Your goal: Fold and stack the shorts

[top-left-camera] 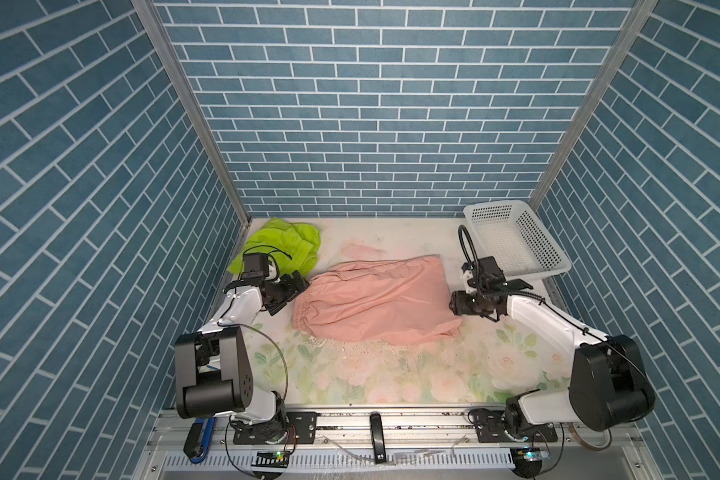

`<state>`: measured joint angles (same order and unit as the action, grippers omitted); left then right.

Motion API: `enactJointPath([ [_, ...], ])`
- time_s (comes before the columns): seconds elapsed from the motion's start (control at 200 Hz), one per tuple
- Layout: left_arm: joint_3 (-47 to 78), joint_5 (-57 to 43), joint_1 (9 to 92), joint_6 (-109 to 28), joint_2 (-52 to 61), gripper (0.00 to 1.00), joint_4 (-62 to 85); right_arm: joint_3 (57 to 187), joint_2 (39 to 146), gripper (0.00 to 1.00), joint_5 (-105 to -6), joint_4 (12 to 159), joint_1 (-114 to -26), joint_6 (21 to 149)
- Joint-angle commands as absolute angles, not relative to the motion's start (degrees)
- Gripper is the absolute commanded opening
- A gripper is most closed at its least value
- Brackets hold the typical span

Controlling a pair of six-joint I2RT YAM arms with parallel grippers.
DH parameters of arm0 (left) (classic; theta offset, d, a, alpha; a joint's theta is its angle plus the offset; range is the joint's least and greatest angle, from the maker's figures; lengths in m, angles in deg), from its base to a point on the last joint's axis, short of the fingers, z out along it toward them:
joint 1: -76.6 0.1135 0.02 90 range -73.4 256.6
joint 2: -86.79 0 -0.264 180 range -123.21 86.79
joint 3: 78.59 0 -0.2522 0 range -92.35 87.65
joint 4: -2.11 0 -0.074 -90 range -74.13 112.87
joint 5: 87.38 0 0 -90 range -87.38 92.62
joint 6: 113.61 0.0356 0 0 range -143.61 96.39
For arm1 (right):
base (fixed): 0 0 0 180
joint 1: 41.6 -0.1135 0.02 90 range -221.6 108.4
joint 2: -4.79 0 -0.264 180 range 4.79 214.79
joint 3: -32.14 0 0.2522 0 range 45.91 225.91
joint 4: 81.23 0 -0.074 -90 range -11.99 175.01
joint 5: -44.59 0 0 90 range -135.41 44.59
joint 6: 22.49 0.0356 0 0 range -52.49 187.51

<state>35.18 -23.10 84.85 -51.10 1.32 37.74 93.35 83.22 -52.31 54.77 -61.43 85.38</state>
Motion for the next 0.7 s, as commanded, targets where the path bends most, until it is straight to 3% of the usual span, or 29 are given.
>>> enactJointPath([
  [0.0, 32.21, -22.87, 83.99, -48.51, 0.34, 0.97, 34.15, 89.39, 79.97, 0.62, -55.61, 57.81, -61.98, 91.41],
  [0.165, 31.48, -24.43, 83.47, -48.84, -2.51, 0.73, 31.43, 85.33, 80.77, 0.58, -55.08, 60.41, -62.29, 92.73],
  [0.315, 31.79, -26.29, 82.92, -49.45, -4.39, 0.45, 30.28, 83.90, 82.41, 0.33, -53.39, 61.25, -62.33, 92.65],
  [0.41, 32.36, -26.89, 82.51, -50.10, -4.48, 0.47, 29.01, 84.07, 82.86, 0.23, -52.21, 60.72, -62.34, 92.32],
  [0.485, 31.87, -26.14, 82.14, -50.65, -5.04, 0.56, 30.17, 84.36, 83.27, 0.22, -50.77, 59.67, -62.34, 92.25],
  [0.585, 31.71, -26.74, 81.97, -51.12, -6.64, 0.55, 29.50, 83.80, 83.27, 0.22, -49.33, 59.38, -62.25, 92.66],
  [0.63, 31.53, -26.65, 81.99, -51.19, -7.30, 0.46, 29.56, 83.90, 83.27, 0.19, -48.86, 58.60, -62.15, 92.99],
  [0.695, 30.99, -27.08, 82.00, -51.21, -7.81, 0.23, 29.37, 84.61, 83.12, 0.11, -47.88, 57.01, -62.03, 93.79],
])
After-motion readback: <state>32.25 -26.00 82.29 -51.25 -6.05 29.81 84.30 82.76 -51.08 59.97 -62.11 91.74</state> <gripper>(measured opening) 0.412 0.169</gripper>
